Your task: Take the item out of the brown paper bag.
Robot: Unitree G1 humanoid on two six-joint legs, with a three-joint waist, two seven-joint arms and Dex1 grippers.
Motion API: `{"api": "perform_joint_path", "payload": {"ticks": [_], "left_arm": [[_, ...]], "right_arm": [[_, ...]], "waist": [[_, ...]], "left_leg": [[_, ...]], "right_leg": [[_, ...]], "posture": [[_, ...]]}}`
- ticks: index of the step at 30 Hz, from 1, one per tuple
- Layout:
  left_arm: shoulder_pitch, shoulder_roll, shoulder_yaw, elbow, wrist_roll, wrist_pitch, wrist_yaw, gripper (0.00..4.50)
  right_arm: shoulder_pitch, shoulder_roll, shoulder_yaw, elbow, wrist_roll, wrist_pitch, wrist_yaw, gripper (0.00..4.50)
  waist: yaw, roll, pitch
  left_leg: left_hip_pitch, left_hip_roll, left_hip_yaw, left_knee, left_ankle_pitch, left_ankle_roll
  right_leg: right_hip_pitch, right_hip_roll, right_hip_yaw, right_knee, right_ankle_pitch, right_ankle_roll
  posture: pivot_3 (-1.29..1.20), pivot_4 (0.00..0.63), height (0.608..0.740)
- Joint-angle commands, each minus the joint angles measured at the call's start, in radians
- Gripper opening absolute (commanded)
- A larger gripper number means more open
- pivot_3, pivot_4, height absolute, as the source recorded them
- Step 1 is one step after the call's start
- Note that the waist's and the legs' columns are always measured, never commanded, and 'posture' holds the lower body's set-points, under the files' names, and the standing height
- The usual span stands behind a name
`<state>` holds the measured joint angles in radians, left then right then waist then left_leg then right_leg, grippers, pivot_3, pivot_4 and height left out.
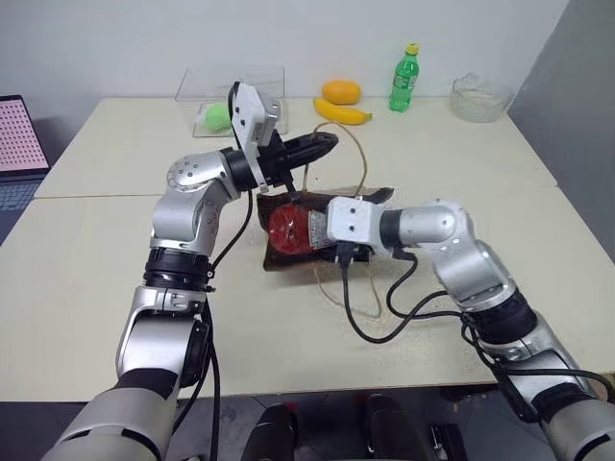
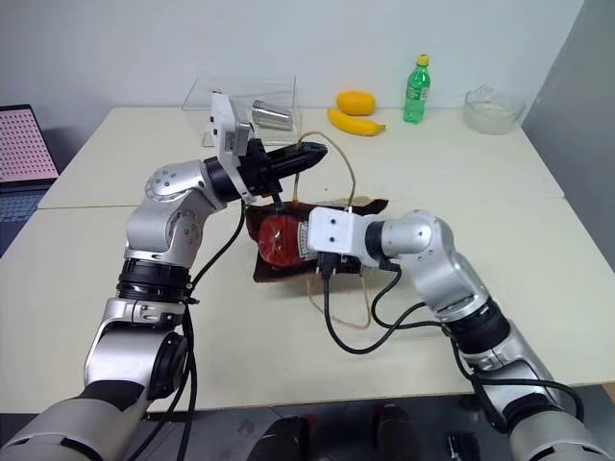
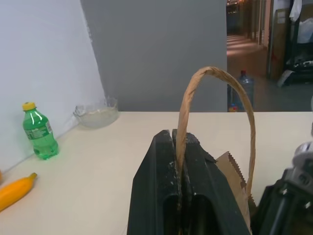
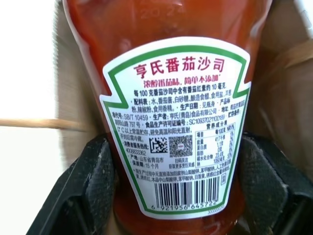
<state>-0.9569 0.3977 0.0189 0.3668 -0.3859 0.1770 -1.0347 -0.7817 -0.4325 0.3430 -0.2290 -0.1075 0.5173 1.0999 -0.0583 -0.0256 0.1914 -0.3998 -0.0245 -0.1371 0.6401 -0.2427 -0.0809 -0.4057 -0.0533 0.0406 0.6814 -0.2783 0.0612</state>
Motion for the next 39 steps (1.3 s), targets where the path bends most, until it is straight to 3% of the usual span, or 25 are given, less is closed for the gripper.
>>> {"api": "perform_joint_path", "payload": {"ticks": [1,7,10,12,17,21,25,30,31,34,39], "left_arm": [[-0.022,0.003,0.013,0.000,0.014,-0.027,0.014,0.00],[-0.022,-0.009,0.009,0.013,0.033,-0.040,0.021,0.00],[-0.017,-0.009,0.009,0.010,0.041,-0.041,0.023,0.00],[-0.013,-0.008,0.009,0.010,0.045,-0.043,0.024,0.00],[-0.002,-0.005,0.011,0.002,0.048,-0.041,0.022,0.00],[-0.008,-0.013,0.006,0.008,0.050,-0.041,0.020,0.00],[-0.014,-0.020,0.002,0.011,0.051,-0.042,0.015,0.00],[-0.012,-0.023,-0.001,0.004,0.051,-0.039,0.015,0.00],[-0.010,-0.023,-0.002,0.002,0.050,-0.040,0.016,0.00],[-0.007,-0.024,-0.003,-0.003,0.045,-0.032,0.014,0.00],[-0.005,-0.029,-0.008,0.007,0.053,-0.044,0.015,0.00]], "right_arm": [[-0.015,-0.004,-0.122,-0.154,0.189,0.093,0.050,3.16],[-0.082,0.092,-0.363,-0.272,0.553,0.381,-0.045,3.16],[-0.152,0.090,-0.528,-0.241,0.644,0.436,-0.165,3.16],[-0.180,0.025,-0.613,-0.204,0.633,0.413,-0.232,3.16],[0.035,-0.362,-0.541,-0.076,0.338,0.097,-0.212,3.16],[0.213,-0.554,-0.388,0.151,0.087,-0.174,-0.252,3.16],[0.281,-0.606,-0.243,0.337,-0.080,-0.407,-0.279,3.16],[0.273,-0.587,-0.184,0.465,-0.139,-0.510,-0.280,3.16],[0.274,-0.583,-0.183,0.468,-0.134,-0.512,-0.268,3.51],[0.286,-0.576,-0.201,0.444,-0.100,-0.493,-0.226,4.49],[0.401,-0.617,-0.390,0.170,0.094,-0.287,-0.130,4.49]], "waist": [[-0.001,0.000,0.000],[-0.001,0.000,0.000],[0.002,0.000,0.000],[0.008,0.000,0.000],[0.030,0.000,0.000],[0.025,0.000,0.000],[-0.003,0.001,0.000],[-0.019,0.001,0.001],[-0.019,0.001,0.001],[-0.018,0.001,0.001],[-0.007,0.001,0.001]], "left_leg": [[0.000,0.000,0.000,0.000,0.000,0.000],[0.000,0.000,0.000,0.000,-0.001,0.001],[0.000,0.000,0.000,0.001,-0.001,0.001],[0.000,0.000,0.000,0.001,-0.001,0.002],[-0.001,-0.002,0.001,0.001,-0.003,0.005],[-0.001,-0.003,0.003,0.001,-0.003,0.006],[0.000,-0.001,0.005,0.002,-0.003,0.006],[0.001,0.000,0.006,0.002,-0.003,0.005],[0.000,0.000,0.006,0.002,-0.003,0.005],[0.000,-0.001,0.005,0.003,-0.003,0.005],[0.000,-0.001,0.003,0.003,-0.003,0.005]], "right_leg": [[0.000,0.000,0.000,0.000,0.000,0.000],[0.000,0.000,0.000,0.001,0.000,0.000],[0.000,0.000,0.000,0.001,0.000,0.000],[0.000,0.000,0.000,0.001,0.000,0.000],[0.000,-0.002,0.000,-0.002,0.000,0.000],[0.000,-0.002,0.002,-0.001,0.000,0.000],[0.000,-0.001,0.003,0.000,0.000,0.001],[0.000,-0.001,0.003,0.001,0.000,0.001],[0.000,-0.001,0.003,0.001,0.000,0.001],[0.001,-0.001,0.003,0.000,0.000,0.001],[0.001,-0.001,0.003,0.000,0.001,0.001]], "posture": [[0.00,0.150,0.740],[0.00,0.150,0.740],[0.00,0.150,0.740],[0.00,0.150,0.740],[0.00,0.150,0.740],[0.00,0.150,0.740],[0.00,0.150,0.740],[0.00,0.150,0.740],[0.00,0.150,0.740],[0.00,0.150,0.740],[0.00,0.150,0.740]]}}
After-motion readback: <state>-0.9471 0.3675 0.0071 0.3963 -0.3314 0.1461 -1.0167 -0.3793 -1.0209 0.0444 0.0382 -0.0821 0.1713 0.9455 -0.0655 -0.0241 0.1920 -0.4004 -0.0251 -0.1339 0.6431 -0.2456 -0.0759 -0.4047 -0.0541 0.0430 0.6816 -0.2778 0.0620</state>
